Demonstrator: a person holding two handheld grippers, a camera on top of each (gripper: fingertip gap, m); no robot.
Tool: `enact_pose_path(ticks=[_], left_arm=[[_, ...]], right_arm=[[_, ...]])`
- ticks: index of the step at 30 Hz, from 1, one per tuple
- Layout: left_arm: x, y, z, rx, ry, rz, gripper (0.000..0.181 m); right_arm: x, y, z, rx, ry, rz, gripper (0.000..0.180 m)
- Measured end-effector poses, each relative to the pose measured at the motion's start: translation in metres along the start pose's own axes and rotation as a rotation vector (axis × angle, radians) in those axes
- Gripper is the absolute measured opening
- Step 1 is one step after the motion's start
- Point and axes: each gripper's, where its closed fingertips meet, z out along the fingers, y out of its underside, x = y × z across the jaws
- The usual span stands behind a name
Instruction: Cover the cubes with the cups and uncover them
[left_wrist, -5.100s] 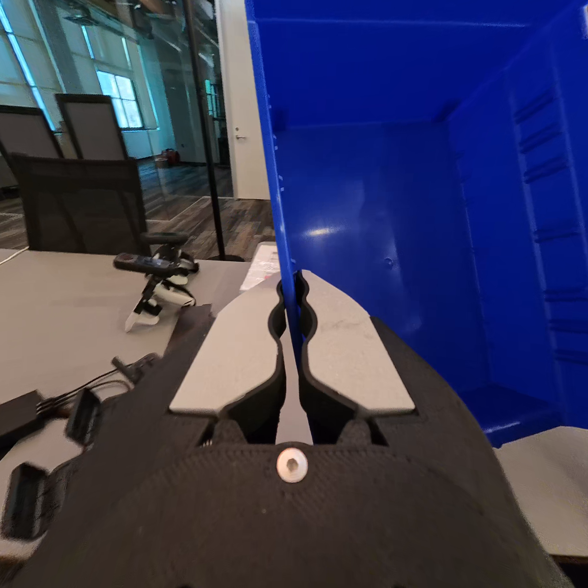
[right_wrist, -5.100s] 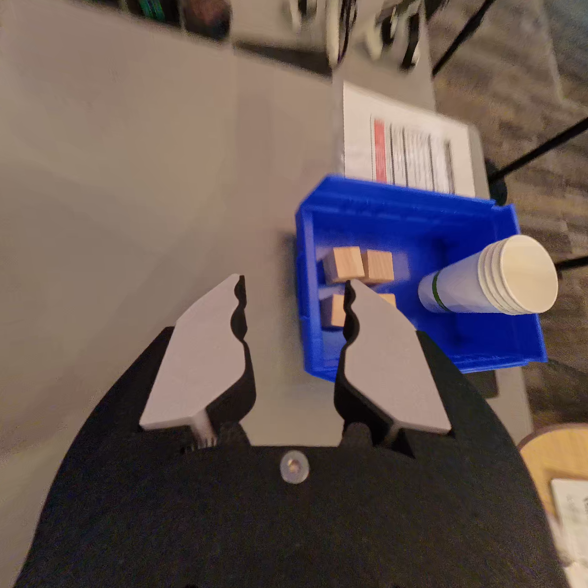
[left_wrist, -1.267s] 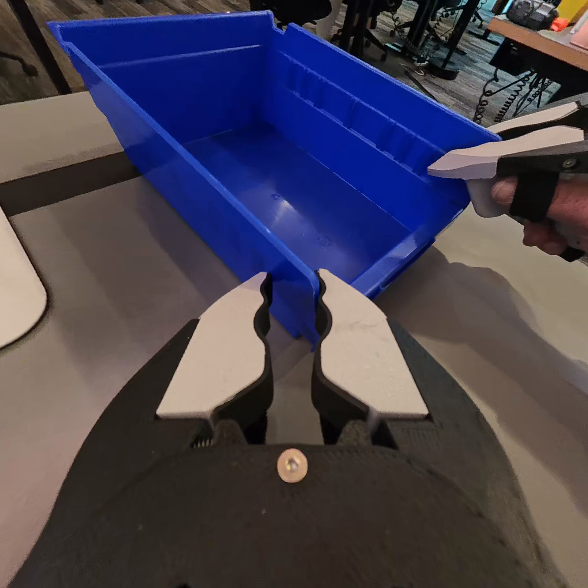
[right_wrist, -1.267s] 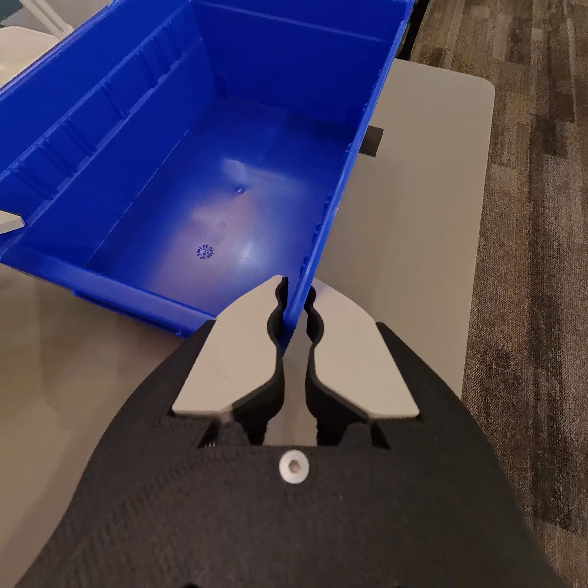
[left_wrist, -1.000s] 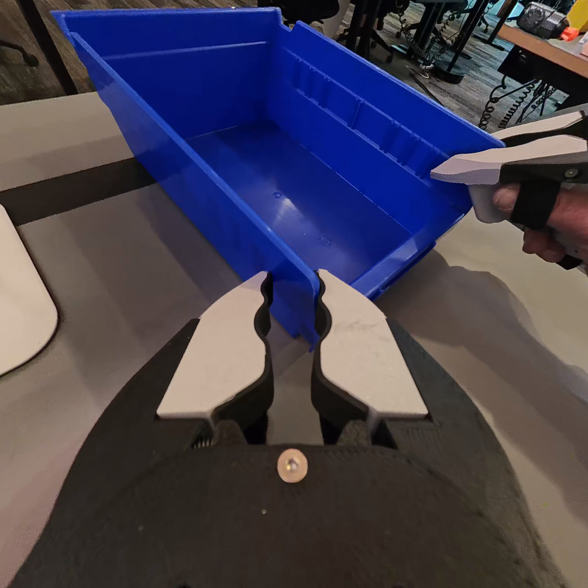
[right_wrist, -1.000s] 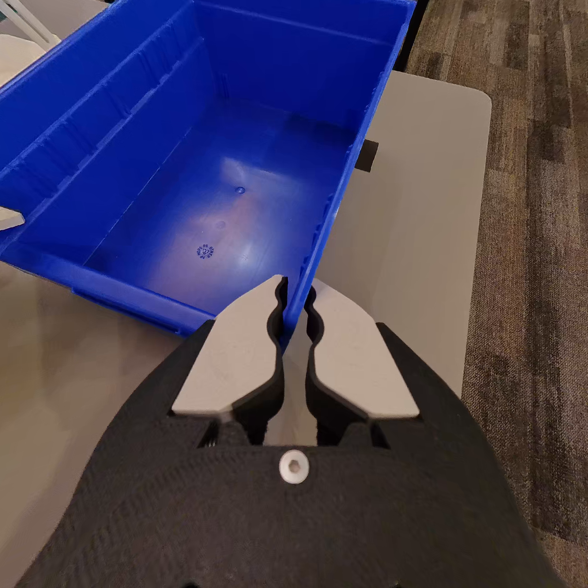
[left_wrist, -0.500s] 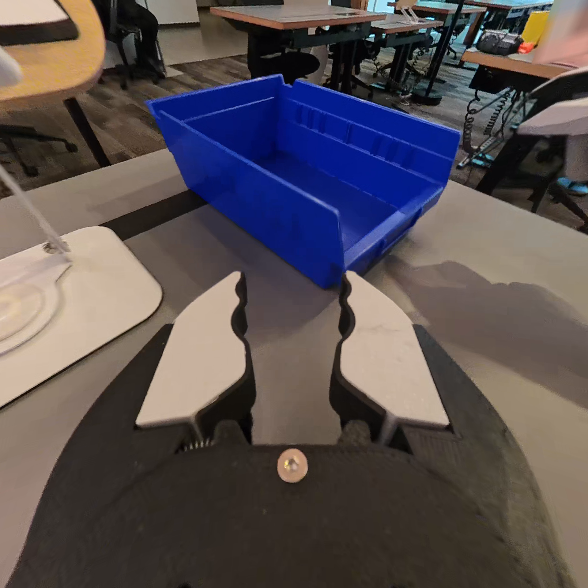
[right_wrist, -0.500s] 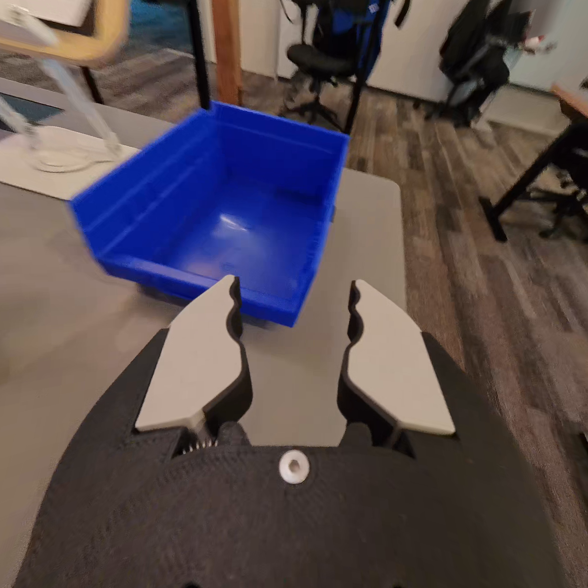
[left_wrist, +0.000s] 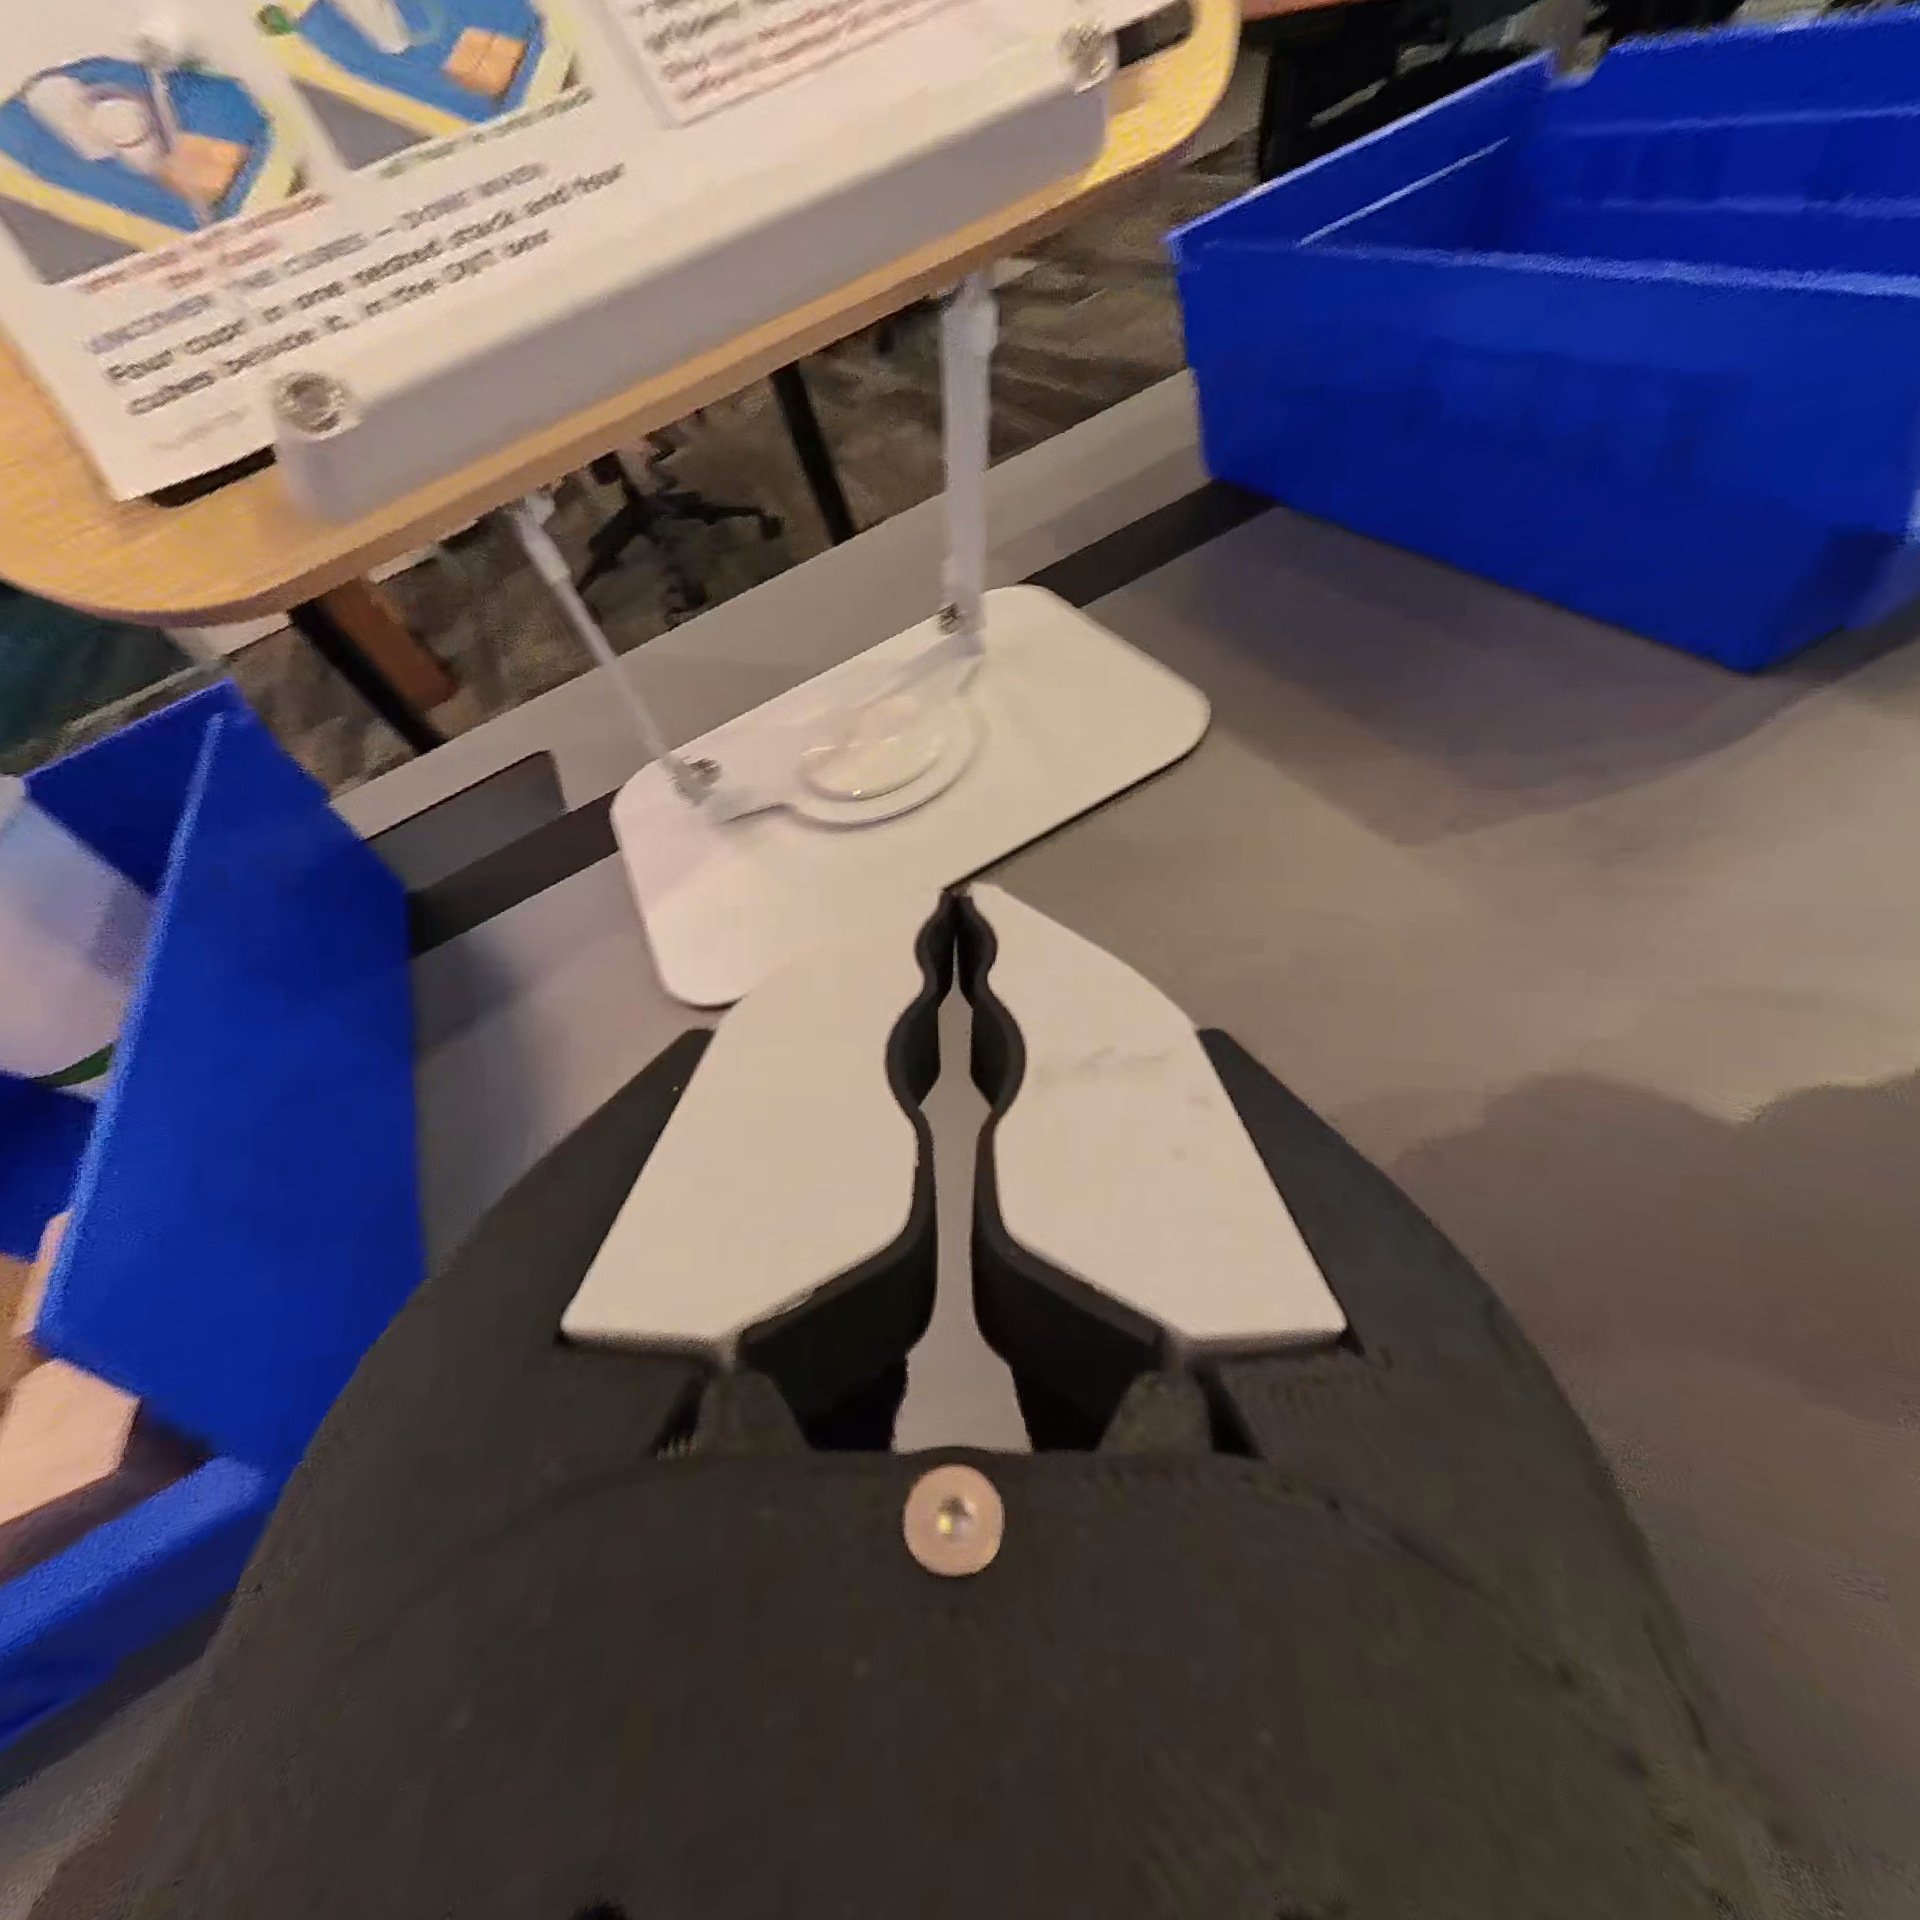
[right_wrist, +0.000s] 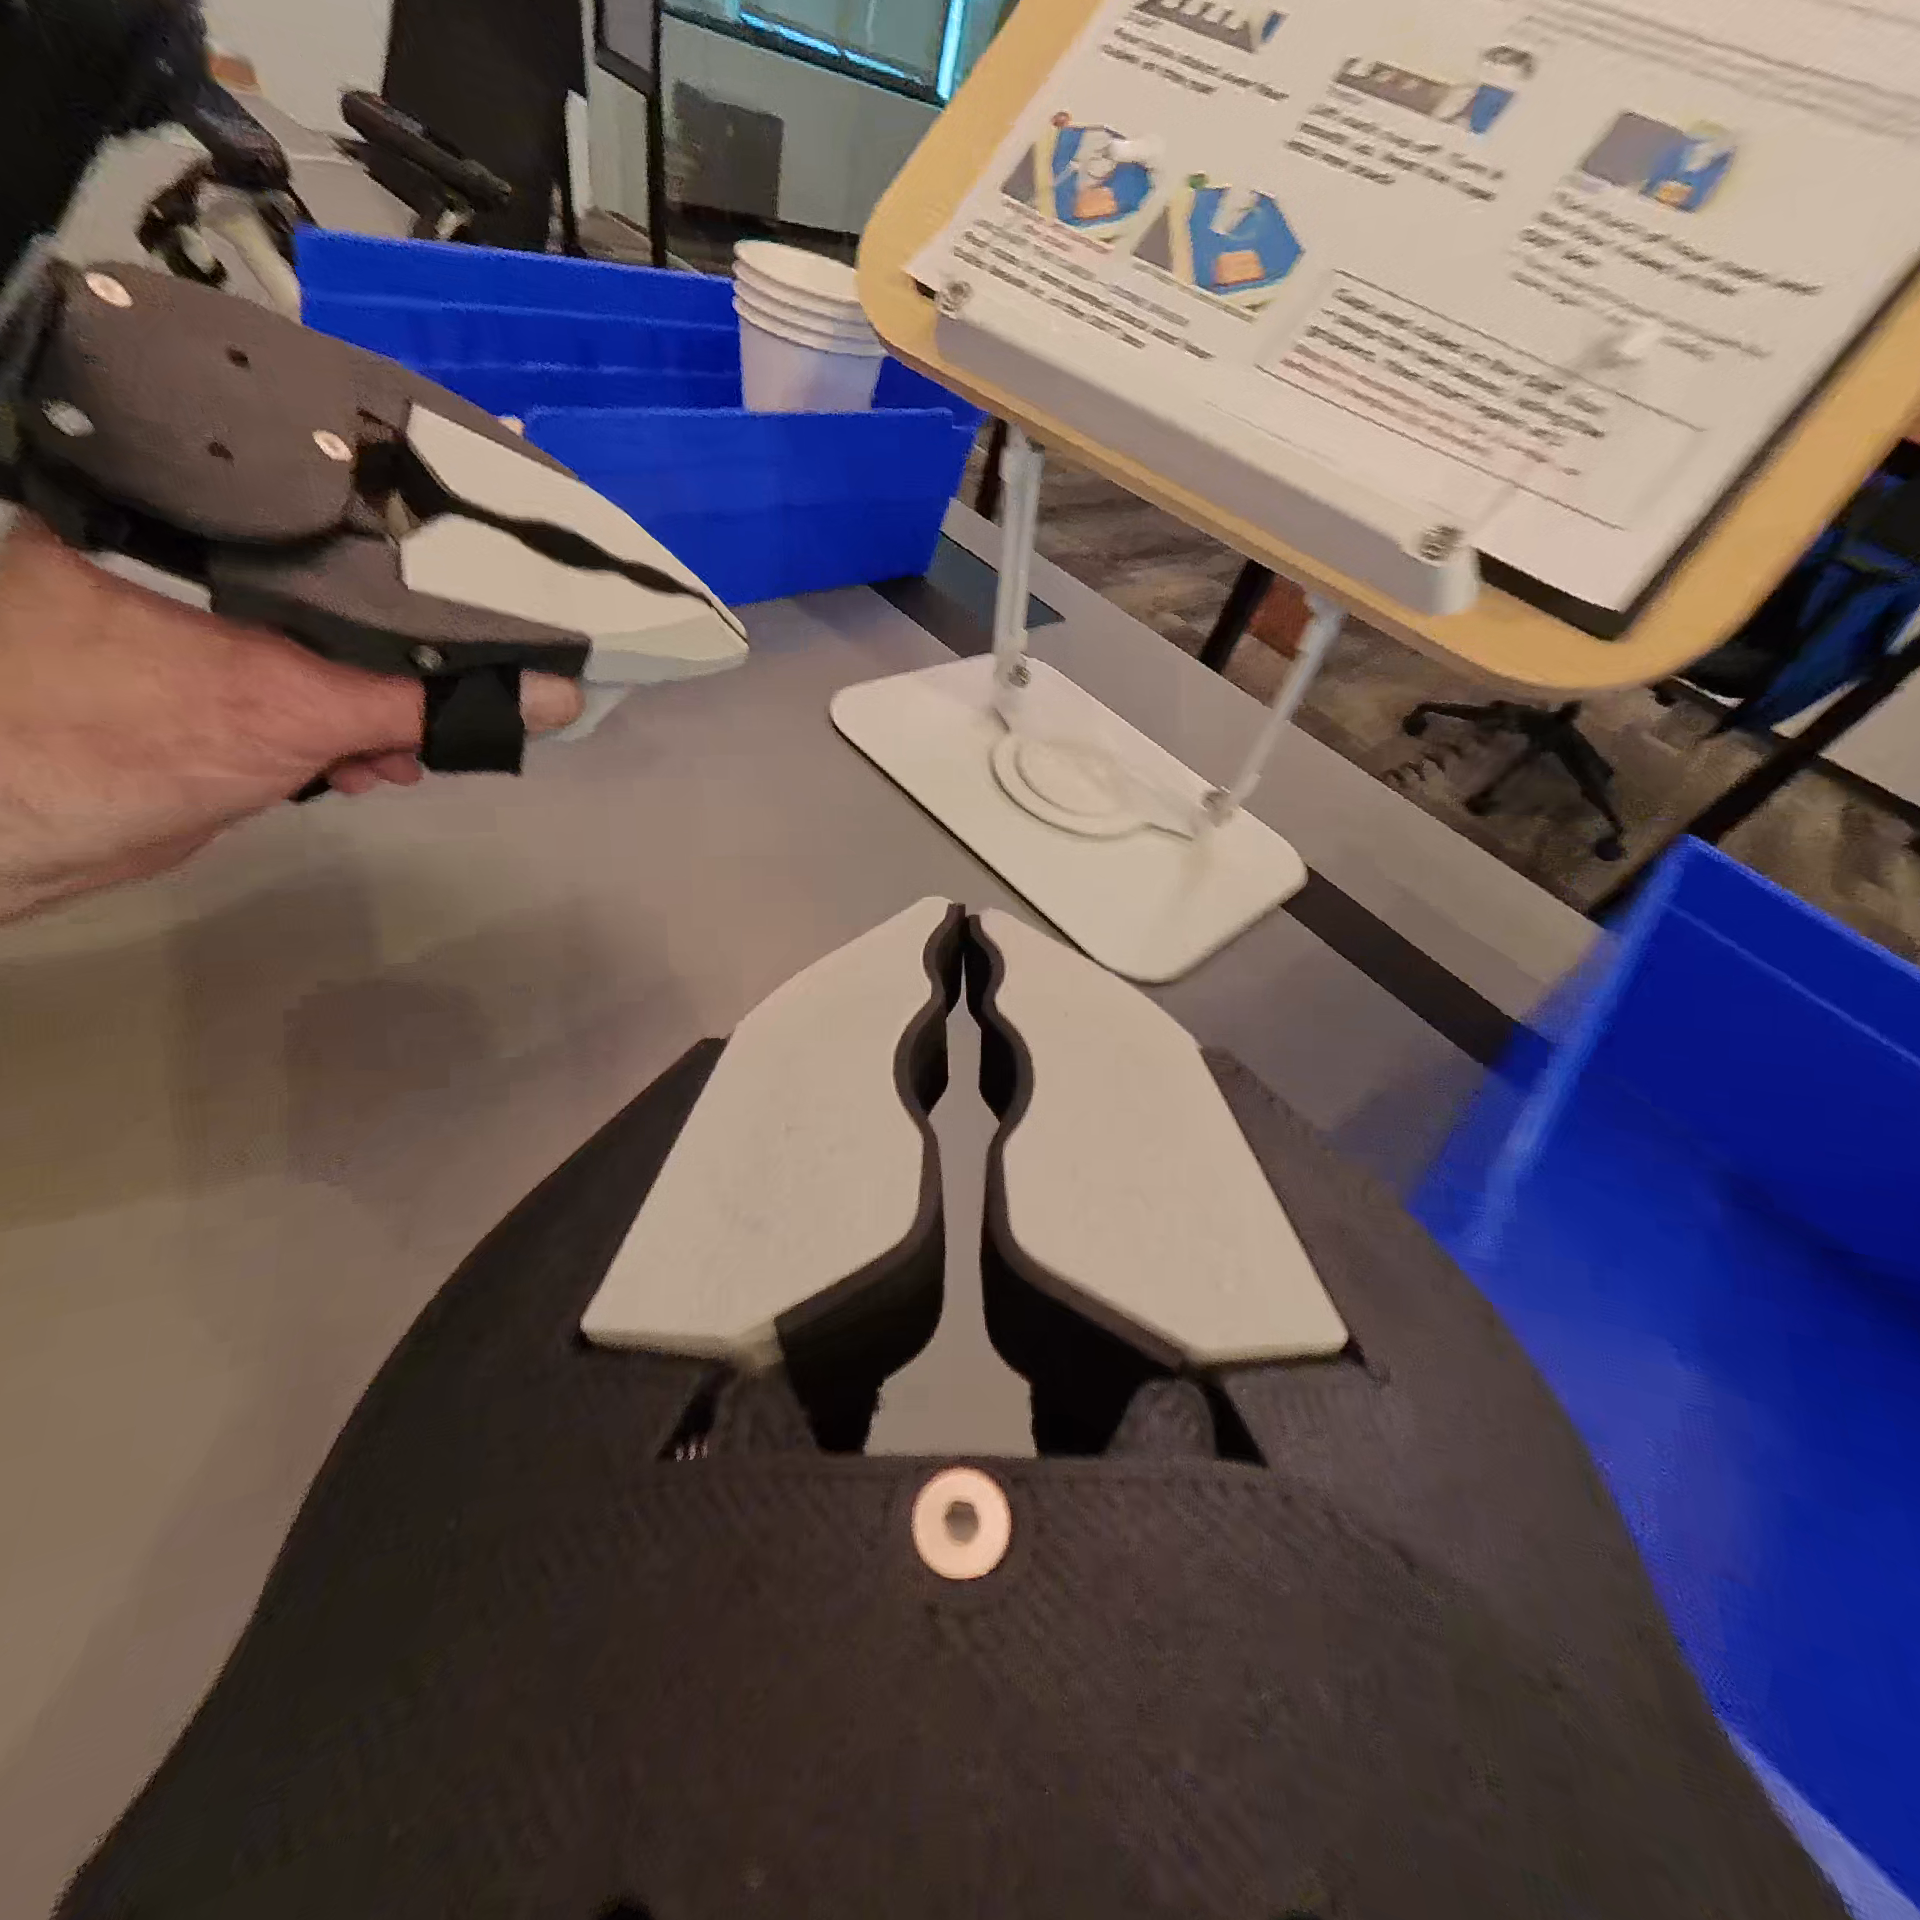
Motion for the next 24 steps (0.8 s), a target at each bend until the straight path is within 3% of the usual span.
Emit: enact_pose_path(ticks=[5, 10, 24], left_arm=[[-0.030, 0.015, 0.013, -0.054, -0.094, 0.108, 0.000], [-0.036, 0.029, 0.028, -0.091, -0.066, 0.105, 0.000], [-0.040, 0.029, 0.033, -0.072, -0.004, 0.014, 0.000]], right_arm=[[-0.003, -0.001, 0.062, 0.003, 0.028, 0.016, 0.005], [-0.009, 0.019, 0.103, -0.042, 0.017, 0.063, 0.004], [-0.009, 0.025, 0.102, -0.054, 0.014, -0.002, 0.004]])
